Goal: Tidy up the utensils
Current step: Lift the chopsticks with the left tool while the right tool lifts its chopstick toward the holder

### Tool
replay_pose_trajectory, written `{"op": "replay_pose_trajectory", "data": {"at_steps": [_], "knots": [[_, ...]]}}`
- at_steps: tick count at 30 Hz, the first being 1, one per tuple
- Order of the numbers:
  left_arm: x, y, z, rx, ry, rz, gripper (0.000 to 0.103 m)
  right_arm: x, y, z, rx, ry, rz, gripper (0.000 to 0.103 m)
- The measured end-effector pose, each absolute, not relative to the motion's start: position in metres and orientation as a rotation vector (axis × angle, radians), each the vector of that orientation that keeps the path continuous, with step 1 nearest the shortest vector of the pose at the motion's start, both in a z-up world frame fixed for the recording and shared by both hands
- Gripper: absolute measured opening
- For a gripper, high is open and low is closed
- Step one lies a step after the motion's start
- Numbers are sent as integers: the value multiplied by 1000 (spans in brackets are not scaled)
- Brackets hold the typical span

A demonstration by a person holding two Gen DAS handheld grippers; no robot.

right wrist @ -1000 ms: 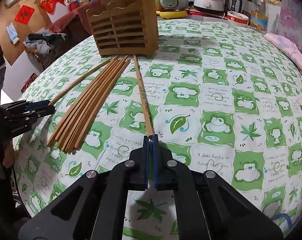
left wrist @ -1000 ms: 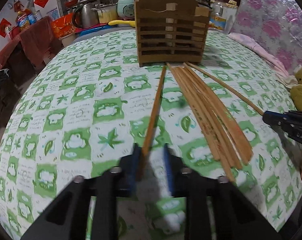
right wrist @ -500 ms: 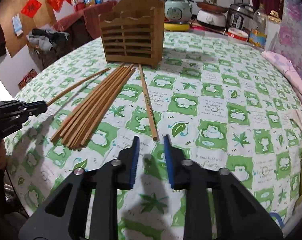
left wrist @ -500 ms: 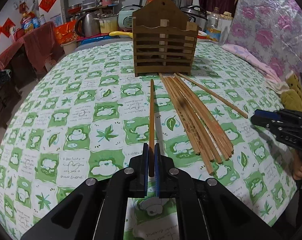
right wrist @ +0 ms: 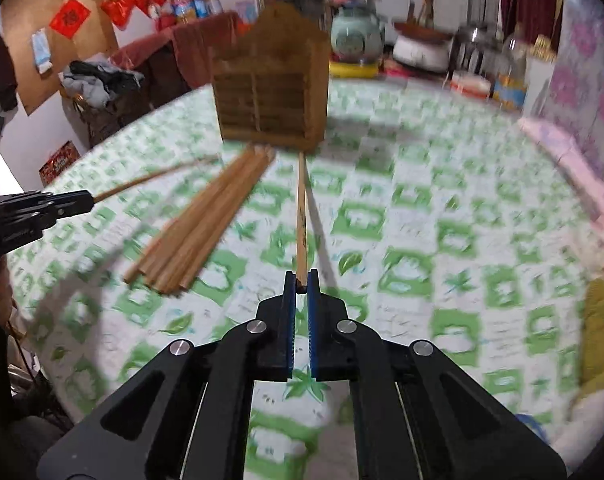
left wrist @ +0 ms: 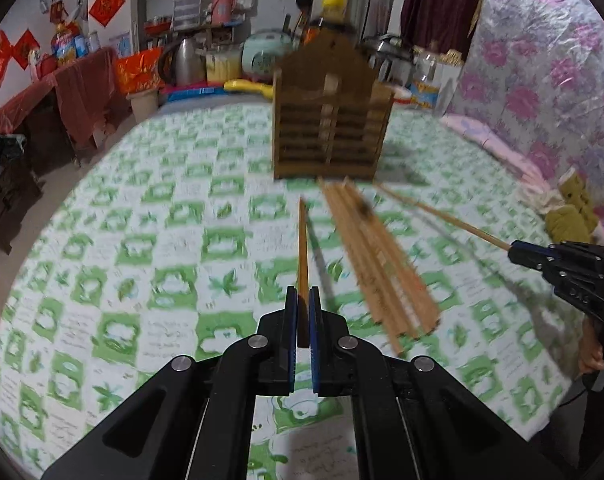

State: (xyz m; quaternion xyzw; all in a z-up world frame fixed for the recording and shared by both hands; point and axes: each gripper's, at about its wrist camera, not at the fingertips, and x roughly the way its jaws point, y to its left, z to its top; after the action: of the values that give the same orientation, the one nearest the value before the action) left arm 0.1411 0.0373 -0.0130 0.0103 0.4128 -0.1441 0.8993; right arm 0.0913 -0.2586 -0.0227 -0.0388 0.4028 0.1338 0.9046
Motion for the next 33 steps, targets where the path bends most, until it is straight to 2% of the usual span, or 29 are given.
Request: {"op": "replay_pose_trajectory", "data": {"at_steps": [7,12,16,17,18,19,21,27,30,32,33], "knots": [[153,24,52,18,749,-338,6,97,-262,53,-15,660,299,6],[175,8,79,36,703,-346,6,124,-253,65,10,662,318,6],[181,4,69,17,774,-373,8,129,-245,64,12,660,330,7],[177,4,59,32,795,-378,21,129,-243,63,11,657,335,7],[174,4,51,50,805,-377,42,128,-242,62,9,655,337,7],[165,5,38,84,812,-362,55,128,-242,62,10,655,340,7],[152,9,13,129,844,-328,56,127,-241,62,13,657,348,7],[133,30,-55,85,1019,-317,55,125,-240,61,18,659,359,7],[125,27,-69,123,996,-307,53,123,-240,61,19,660,355,7],[120,24,-70,150,974,-334,25,122,-240,61,20,659,352,7],[120,25,-68,134,984,-355,7,121,-240,60,22,659,352,7]]}}
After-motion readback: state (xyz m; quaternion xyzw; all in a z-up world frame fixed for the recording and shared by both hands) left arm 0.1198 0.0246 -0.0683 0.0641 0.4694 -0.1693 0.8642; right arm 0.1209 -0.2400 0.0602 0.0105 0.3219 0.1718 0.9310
